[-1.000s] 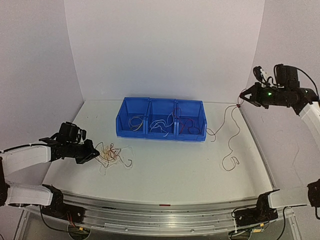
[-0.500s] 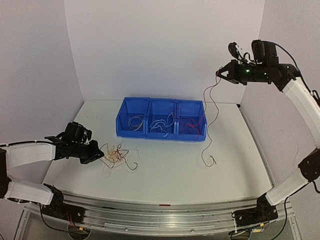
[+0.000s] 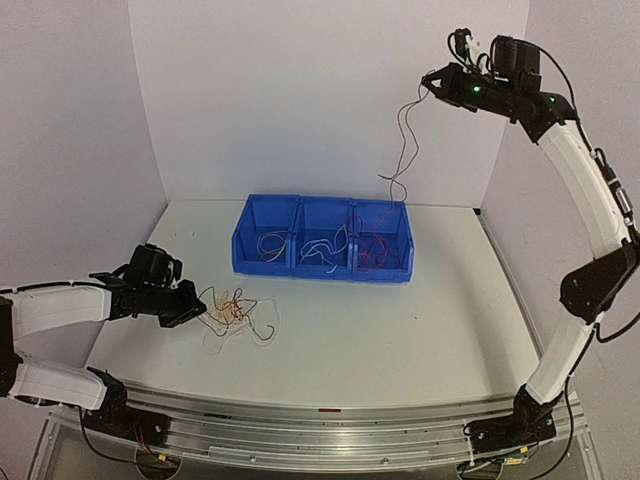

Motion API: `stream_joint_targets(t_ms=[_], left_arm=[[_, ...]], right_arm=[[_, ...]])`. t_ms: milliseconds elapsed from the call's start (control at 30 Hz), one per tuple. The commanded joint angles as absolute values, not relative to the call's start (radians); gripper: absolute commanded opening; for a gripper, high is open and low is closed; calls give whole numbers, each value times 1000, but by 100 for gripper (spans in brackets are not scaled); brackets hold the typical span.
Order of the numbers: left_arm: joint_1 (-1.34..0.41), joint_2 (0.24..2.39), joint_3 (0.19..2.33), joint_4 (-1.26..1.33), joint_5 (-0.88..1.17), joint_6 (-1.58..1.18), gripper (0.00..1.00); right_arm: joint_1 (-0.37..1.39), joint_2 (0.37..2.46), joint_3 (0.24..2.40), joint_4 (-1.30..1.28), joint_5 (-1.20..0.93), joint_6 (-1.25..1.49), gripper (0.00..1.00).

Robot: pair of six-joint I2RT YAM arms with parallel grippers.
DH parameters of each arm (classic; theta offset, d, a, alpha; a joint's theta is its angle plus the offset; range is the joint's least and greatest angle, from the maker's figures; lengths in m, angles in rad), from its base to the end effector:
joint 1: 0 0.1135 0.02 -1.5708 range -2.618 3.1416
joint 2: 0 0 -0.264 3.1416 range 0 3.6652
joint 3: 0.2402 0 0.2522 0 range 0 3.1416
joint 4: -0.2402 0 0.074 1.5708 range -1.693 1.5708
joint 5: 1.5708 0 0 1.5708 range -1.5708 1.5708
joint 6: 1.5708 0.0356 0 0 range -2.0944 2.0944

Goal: Untangle the cables

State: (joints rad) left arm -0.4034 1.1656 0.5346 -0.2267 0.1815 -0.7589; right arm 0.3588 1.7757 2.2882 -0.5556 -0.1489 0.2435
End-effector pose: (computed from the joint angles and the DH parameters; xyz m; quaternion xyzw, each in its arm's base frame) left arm 0.2002 -0.0924 0.1776 -0.1339 0.9241 -0.2618 0.2439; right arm 0.3417 0.1338 0.5397 -0.0929 0.7160 0.2559 0.6428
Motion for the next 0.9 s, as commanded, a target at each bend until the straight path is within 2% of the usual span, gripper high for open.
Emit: stream_joint_targets(t_ms=[0,200,533,867], left_arm=[[-407,1161,568,-224,156,-754,0],[-407,1160,572,-242,146,-748,0],[-407,1185,580,-241,138,-738,0],[-407,1197,578,-229,172,-727,1]], right_arm=[[360,1874,2446,-486,-62,221,0],[359,2005,2587,-401,0,164,0],[359,2123,2593,-321,-38,187,0],[360,2083,2403,-311,-4,157,0]])
